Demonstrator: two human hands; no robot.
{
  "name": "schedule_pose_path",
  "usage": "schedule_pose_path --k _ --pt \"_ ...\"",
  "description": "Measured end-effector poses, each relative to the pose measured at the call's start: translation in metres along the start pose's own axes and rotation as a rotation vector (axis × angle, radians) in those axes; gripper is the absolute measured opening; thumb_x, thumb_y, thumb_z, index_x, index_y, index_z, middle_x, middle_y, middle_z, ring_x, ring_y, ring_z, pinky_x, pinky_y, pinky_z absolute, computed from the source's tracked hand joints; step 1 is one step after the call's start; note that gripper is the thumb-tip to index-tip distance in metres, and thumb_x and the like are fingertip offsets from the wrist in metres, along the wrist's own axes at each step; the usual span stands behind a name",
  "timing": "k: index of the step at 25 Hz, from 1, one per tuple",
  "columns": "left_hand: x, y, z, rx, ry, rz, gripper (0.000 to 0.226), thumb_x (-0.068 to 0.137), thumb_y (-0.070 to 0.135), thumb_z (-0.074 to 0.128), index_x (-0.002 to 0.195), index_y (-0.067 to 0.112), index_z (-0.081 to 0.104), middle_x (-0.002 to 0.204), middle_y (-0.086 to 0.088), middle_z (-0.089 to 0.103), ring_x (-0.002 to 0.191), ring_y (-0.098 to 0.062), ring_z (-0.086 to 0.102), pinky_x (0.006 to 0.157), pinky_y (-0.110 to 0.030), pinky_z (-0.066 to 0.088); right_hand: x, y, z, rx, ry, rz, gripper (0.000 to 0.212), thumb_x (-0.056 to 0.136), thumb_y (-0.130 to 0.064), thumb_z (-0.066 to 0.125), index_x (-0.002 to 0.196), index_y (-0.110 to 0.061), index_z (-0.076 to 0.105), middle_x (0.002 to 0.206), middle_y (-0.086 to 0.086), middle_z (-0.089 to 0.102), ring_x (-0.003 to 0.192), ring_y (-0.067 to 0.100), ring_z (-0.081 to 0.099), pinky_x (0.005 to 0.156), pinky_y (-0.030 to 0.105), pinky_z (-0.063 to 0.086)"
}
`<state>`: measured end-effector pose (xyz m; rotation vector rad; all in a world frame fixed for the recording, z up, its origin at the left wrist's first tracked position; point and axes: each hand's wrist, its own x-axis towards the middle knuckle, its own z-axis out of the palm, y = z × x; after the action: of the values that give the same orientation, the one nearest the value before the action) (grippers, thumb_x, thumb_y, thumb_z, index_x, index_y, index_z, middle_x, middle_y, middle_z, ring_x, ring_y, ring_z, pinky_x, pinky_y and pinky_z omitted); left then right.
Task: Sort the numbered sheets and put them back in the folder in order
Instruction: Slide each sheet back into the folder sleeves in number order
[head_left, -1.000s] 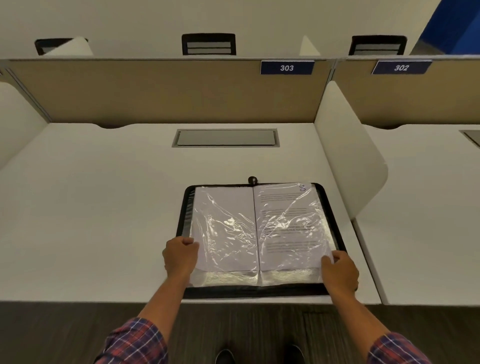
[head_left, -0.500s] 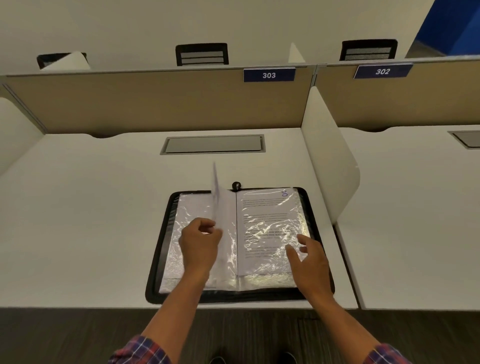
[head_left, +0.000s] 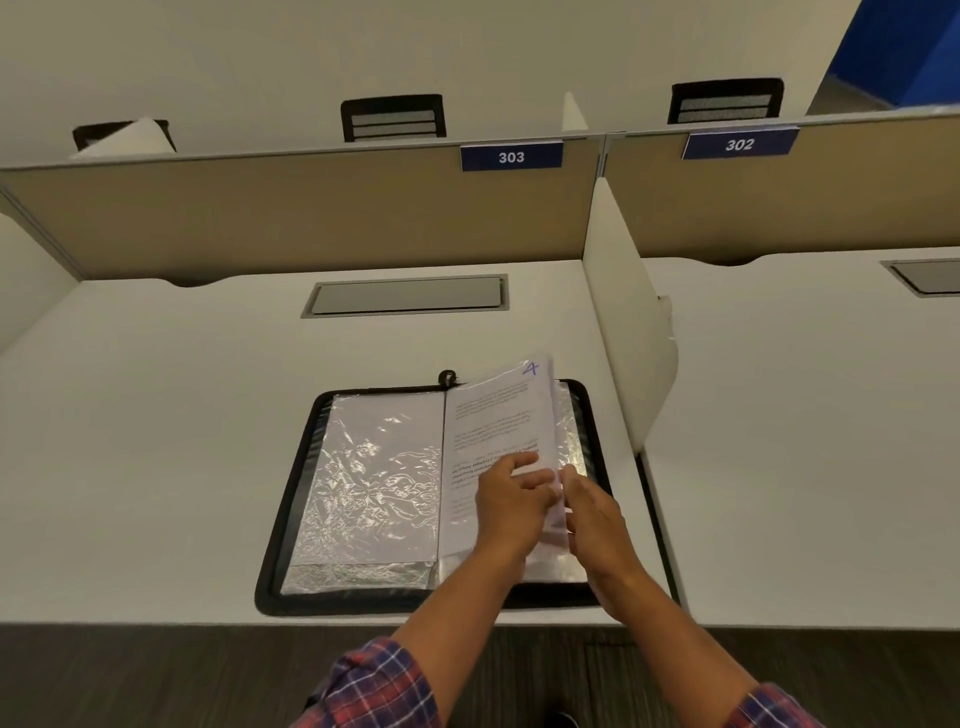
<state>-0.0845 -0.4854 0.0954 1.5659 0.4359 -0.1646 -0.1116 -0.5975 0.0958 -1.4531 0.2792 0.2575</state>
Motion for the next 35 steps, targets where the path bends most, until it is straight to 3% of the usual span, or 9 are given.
schedule_pose_path --k 4,8,11,14,18,22,28,32,35 --pt "0.003 -0.020 0.018 0.002 -0.029 -0.109 0.048 0.091 0.017 0.075 0.136 0.025 0.059 0.122 -0.001 0.072 0.105 -0.017 0.072 0.089 -0.033 0.063 0.010 0.019 -0.015 -0.064 0.106 0.063 0.021 0.107 -0.034 0.057 0.121 -0.029 0.071 0.113 -0.004 0.076 0.097 0.012 0.075 0.082 0.034 0.065" --pt "0.012 -0.030 0.017 -0.093 -0.050 -0.233 0.049 0.090 0.012 0.075 0.133 0.026 0.055 0.105 -0.014 0.077 0.088 -0.020 0.074 0.081 -0.033 0.063 0.022 0.040 -0.025 -0.251 0.211 0.144 0.026 0.103 -0.019 0.061 0.126 -0.029 0.067 0.117 -0.001 0.071 0.098 0.016 0.069 0.076 0.030 0.061" --pt "0.022 -0.036 0.000 0.081 -0.006 -0.124 0.039 0.092 0.012 0.069 0.127 0.027 0.061 0.110 -0.006 0.076 0.094 -0.015 0.070 0.076 -0.030 0.057 0.027 0.045 -0.029 -0.489 0.262 0.101 0.033 0.101 -0.008 0.060 0.134 -0.015 0.063 0.111 0.000 0.068 0.087 0.006 0.062 0.064 0.013 0.045" --pt "0.035 -0.042 -0.046 0.268 0.178 -0.024 0.036 0.095 0.013 0.068 0.128 0.026 0.061 0.130 -0.003 0.066 0.112 -0.018 0.063 0.089 -0.032 0.051 0.027 0.048 -0.033 -0.637 0.229 0.075 0.031 0.102 -0.005 0.057 0.132 -0.012 0.062 0.106 -0.001 0.064 0.080 0.001 0.055 0.063 0.007 0.037" --pt "0.062 -0.050 -0.134 0.642 0.498 -0.107 0.052 0.094 0.033 0.074 0.140 0.017 0.057 0.142 -0.015 0.057 0.130 -0.038 0.053 0.103 -0.055 0.047 0.026 0.057 -0.031 -0.852 0.237 0.018 0.039 0.101 -0.022 0.060 0.140 -0.020 0.054 0.129 0.001 0.056 0.109 0.014 0.055 0.087 0.025 0.047" --pt "0.076 -0.049 -0.192 0.891 0.524 -0.289 0.082 0.087 0.050 0.078 0.146 0.003 0.048 0.144 -0.025 0.054 0.132 -0.048 0.052 0.101 -0.059 0.049 0.027 0.065 -0.025 -1.110 0.199 0.005 0.060 0.101 -0.055 0.053 0.151 -0.025 0.042 0.151 0.001 0.045 0.134 0.022 0.044 0.107 0.039 0.045" --pt "0.093 -0.043 -0.219 0.869 0.499 -0.377 0.090 0.071 0.046 0.092 0.140 0.005 0.051 0.136 -0.025 0.053 0.124 -0.046 0.054 0.103 -0.058 0.046 0.032 0.063 -0.014 -1.215 0.226 0.037 0.059 0.100 -0.055 0.053 0.149 -0.023 0.042 0.149 0.003 0.045 0.133 0.023 0.043 0.104 0.037 0.043" --pt "0.102 -0.044 -0.232 0.725 0.434 -0.391 0.069 0.067 0.041 0.093 0.120 0.012 0.060 0.114 -0.013 0.067 0.106 -0.037 0.063 0.096 -0.049 0.044 0.032 0.065 -0.009 -1.255 0.243 0.057 0.057 0.100 -0.054 0.052 0.148 -0.023 0.043 0.149 0.002 0.045 0.133 0.022 0.042 0.103 0.035 0.043" --pt "0.095 -0.029 -0.236 0.447 0.372 -0.283 0.048 0.075 0.029 0.088 0.113 0.009 0.067 0.101 -0.013 0.072 0.089 -0.033 0.069 0.081 -0.047 0.059 0.033 0.068 -0.007 -1.257 0.253 0.053 0.058 0.099 -0.053 0.053 0.147 -0.022 0.043 0.149 0.003 0.046 0.132 0.022 0.043 0.101 0.036 0.045"
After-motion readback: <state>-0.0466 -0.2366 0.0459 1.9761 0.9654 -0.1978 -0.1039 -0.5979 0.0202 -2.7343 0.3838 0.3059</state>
